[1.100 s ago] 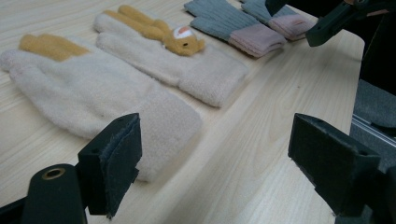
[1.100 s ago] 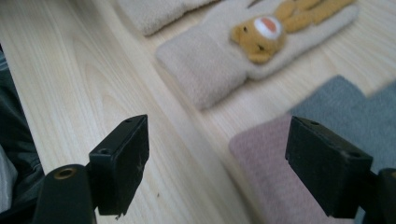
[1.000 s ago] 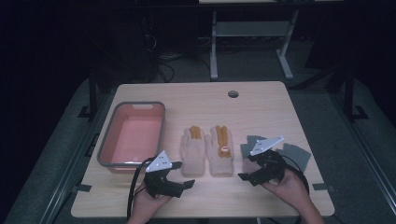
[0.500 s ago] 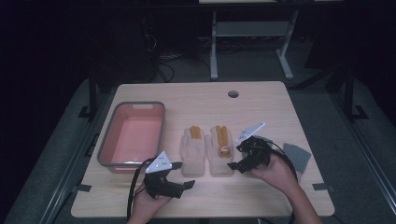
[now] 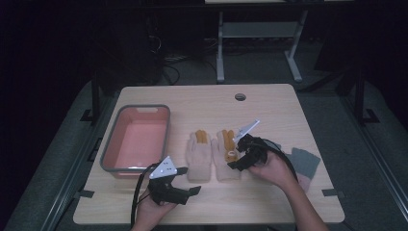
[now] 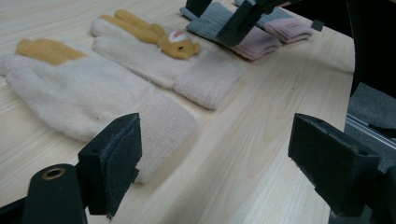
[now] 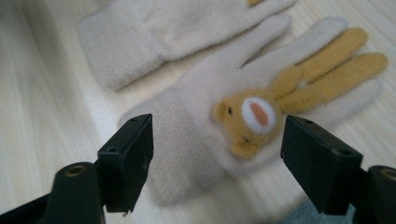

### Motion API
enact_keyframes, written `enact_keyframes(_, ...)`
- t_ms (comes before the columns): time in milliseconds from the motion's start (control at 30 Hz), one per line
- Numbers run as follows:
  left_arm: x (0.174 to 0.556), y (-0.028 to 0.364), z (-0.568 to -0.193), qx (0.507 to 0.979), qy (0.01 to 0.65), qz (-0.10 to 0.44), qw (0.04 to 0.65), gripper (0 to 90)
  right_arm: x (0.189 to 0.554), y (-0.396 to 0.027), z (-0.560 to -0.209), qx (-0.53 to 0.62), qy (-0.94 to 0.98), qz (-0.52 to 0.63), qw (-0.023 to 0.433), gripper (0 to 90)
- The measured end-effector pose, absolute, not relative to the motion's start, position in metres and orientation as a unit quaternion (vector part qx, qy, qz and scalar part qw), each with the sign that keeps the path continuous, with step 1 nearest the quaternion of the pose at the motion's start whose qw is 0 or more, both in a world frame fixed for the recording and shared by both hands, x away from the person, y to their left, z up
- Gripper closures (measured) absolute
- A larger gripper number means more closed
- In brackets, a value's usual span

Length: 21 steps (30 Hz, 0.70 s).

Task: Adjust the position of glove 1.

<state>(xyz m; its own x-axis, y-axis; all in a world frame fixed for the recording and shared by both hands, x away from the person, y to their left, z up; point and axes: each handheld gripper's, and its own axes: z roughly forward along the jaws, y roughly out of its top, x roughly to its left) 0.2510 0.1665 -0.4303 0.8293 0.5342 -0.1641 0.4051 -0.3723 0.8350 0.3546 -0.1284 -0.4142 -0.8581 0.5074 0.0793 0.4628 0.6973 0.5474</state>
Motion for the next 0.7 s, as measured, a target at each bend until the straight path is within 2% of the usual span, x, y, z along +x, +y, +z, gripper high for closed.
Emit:
enact_keyframes(400,0.250,0.166,-0.430,0.826,0.283,0.064,0.483,17.3,0.374,-0.111,-0.430,0.266,0.929,0.256,0.039,32.4)
enact_keyframes(700,0.250,0.167,-0.430,0.823,0.289,0.060,0.486,17.3,0.380,-0.107,-0.442,0.277,0.929,0.242,0.050,43.3)
